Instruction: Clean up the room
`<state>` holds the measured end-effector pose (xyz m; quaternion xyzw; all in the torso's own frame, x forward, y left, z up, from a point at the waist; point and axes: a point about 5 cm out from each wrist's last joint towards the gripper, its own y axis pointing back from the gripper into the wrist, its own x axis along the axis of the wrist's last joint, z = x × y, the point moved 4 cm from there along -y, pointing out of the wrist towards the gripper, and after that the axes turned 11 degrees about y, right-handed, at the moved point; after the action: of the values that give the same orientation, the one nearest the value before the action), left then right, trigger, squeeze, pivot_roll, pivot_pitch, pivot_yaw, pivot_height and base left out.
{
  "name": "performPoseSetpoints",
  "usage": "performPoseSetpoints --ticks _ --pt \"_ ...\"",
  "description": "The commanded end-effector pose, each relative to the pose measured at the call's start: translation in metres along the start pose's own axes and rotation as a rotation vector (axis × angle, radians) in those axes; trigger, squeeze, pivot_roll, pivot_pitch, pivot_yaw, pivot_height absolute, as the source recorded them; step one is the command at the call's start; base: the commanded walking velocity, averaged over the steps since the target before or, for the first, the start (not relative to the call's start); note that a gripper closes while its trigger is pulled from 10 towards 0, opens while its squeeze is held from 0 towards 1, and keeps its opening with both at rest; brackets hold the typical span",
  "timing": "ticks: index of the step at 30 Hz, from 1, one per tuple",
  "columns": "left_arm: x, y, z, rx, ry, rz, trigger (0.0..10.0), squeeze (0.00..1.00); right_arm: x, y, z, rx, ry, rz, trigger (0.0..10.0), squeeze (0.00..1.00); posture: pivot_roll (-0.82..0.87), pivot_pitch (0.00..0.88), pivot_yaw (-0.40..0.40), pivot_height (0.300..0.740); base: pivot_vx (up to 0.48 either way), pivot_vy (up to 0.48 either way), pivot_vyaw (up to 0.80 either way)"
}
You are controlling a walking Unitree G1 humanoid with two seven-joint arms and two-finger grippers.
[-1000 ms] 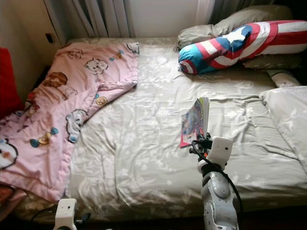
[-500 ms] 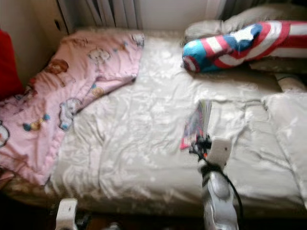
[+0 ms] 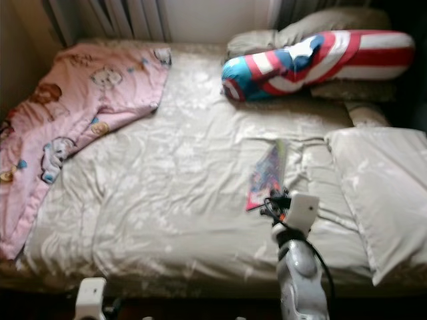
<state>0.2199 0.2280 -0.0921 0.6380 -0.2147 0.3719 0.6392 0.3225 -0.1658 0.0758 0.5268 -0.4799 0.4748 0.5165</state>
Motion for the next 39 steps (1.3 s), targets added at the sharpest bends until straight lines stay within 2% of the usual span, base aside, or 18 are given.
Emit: performPoseSetpoints --ticks 1,18,24,28,39 --pt "-0.0156 0.0039 0.0043 -0.011 -0.002 -0.044 10.0 0.00 0.0093 -0.0002 0.0100 -0.029 0.000 0.036 10.0 0.00 0.01 0.162 -0.024 0.740 0.000 -0.319 0.00" --pt "-0.0139 0.0040 0.0036 -0.012 0.019 -0.031 10.0 0.00 0.0062 0.0007 0.0101 -0.035 -0.011 0.025 10.0 0.00 0.01 0.171 -0.021 0.740 0.000 -0.019 0.00" --pt "-0.0137 0.0038 0.0035 -0.016 0.001 -0.036 10.0 0.00 0.0063 0.0004 0.0108 -0.039 -0.017 0.026 10.0 0.00 0.01 0.173 -0.021 0.740 0.000 0.000 0.00" --pt "-0.0136 0.0038 0.0034 -0.016 -0.005 -0.036 10.0 0.00 0.0065 0.0006 0.0115 -0.046 -0.019 0.028 10.0 0.00 0.01 0.172 -0.020 0.740 0.000 -0.480 0.00" --pt "-0.0152 0.0045 0.0021 -0.005 0.005 -0.037 10.0 0.00 0.0067 0.0007 0.0119 -0.046 -0.022 0.030 10.0 0.00 0.01 0.172 -0.021 0.740 0.000 0.000 0.00"
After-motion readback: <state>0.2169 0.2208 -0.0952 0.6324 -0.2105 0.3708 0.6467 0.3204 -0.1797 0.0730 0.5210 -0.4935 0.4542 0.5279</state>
